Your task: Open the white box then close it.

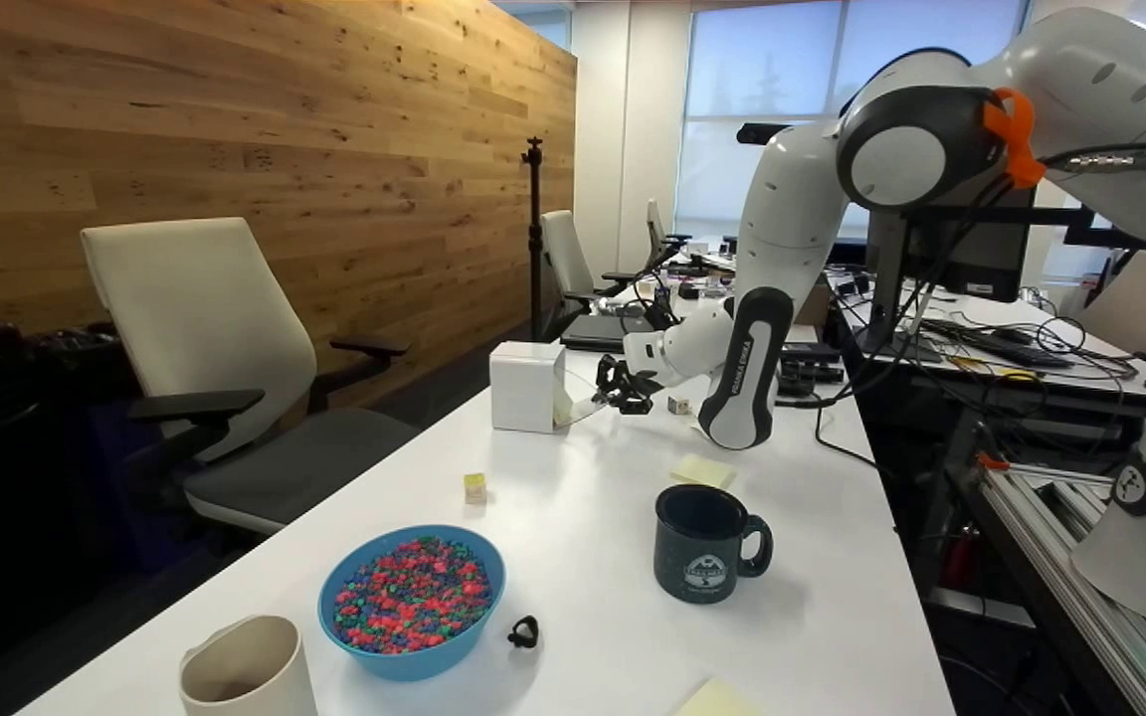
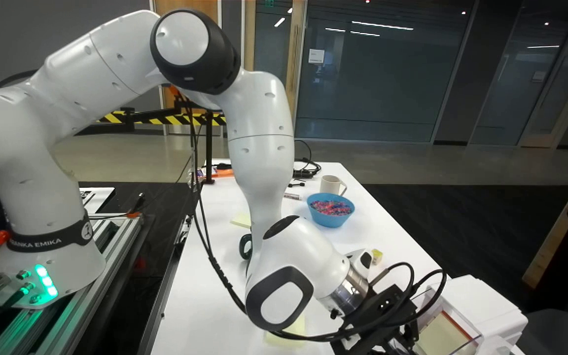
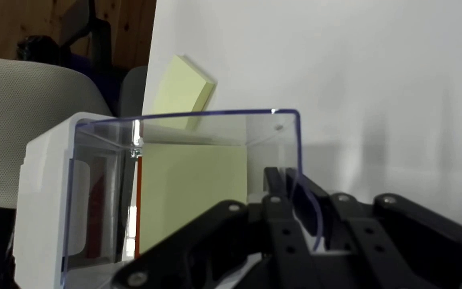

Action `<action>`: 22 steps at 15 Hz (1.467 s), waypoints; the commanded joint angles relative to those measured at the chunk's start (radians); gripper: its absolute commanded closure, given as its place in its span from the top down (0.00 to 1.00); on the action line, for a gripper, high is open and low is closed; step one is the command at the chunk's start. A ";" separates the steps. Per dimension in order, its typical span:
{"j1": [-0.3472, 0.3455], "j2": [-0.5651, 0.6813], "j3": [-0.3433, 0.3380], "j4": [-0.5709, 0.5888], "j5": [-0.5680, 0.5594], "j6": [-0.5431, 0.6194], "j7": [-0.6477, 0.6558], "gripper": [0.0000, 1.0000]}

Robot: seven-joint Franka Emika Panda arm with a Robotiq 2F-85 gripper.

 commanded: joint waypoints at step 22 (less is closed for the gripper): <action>0.044 0.099 -0.031 0.083 0.109 0.002 -0.031 0.95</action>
